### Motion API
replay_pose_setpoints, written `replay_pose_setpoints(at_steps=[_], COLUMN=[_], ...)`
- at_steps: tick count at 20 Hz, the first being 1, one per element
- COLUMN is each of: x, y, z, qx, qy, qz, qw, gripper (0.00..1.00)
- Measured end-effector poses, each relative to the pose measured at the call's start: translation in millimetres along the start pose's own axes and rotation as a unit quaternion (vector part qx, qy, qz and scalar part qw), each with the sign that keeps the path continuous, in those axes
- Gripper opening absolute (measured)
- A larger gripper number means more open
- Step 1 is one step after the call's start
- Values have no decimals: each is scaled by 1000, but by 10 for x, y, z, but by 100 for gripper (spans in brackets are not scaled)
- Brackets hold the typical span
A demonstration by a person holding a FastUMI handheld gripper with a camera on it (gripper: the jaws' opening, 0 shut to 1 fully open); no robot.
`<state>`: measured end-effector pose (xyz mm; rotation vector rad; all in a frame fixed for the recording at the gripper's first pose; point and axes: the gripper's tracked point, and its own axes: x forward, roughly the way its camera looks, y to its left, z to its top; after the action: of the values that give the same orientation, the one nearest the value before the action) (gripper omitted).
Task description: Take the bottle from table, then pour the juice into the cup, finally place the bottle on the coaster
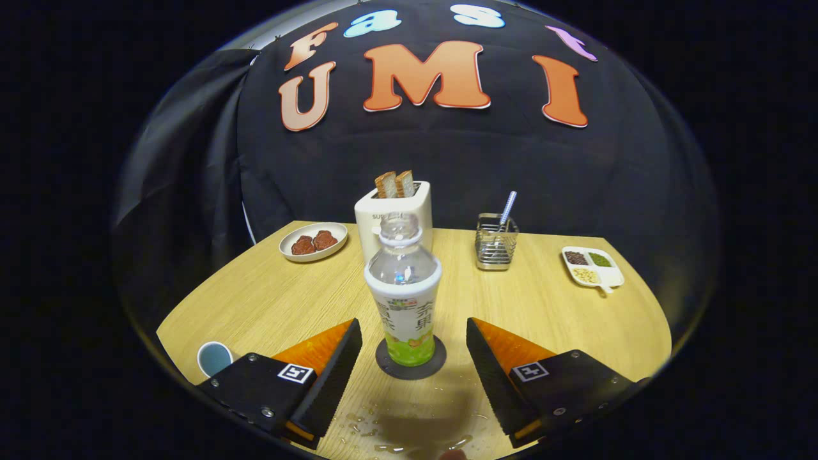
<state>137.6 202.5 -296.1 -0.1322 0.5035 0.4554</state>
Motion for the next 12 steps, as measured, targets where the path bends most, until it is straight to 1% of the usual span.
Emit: replay_pose_setpoints(at_steps=[5, 8, 12], x=[-853, -1444, -2092], y=[-535, -870, -1213], z=[554, 939, 1233], qx=[10, 20, 26], qy=[-40, -76, -105], qz=[-65, -110, -165], qw=[997, 991, 980], gripper=[97, 97, 97])
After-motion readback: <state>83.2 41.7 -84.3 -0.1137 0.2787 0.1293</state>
